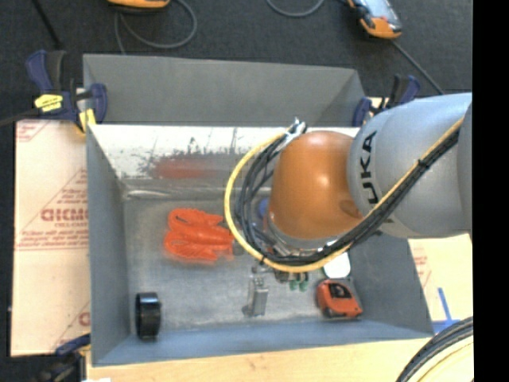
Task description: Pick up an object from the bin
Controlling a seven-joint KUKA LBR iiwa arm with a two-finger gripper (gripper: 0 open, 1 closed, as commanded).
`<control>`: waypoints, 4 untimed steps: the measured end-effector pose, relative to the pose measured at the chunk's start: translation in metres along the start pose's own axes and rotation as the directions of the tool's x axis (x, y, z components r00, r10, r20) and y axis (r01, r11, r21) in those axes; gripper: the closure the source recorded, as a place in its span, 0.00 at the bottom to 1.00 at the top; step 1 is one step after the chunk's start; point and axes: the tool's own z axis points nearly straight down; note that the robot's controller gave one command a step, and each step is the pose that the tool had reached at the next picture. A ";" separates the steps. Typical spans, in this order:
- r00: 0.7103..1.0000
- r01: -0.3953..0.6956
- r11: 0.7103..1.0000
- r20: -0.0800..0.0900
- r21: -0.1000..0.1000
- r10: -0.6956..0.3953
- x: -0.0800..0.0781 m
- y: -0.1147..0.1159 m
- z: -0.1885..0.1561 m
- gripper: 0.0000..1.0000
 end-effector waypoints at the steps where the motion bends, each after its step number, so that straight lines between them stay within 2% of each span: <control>1: 1.000 -0.003 1.000 0.009 -0.001 0.003 -0.002 0.000 -0.004 0.00; 2: 1.000 0.019 1.000 0.020 -0.001 -0.019 -0.033 0.029 0.038 0.00; 3: 1.000 0.012 1.000 0.005 -0.002 -0.012 -0.043 0.048 0.080 0.00; 4: 0.999 -0.044 0.999 0.007 -0.002 0.044 -0.076 0.048 0.083 0.00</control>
Offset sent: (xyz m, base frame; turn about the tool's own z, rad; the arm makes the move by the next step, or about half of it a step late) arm 0.0453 0.0491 -0.0711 -0.0324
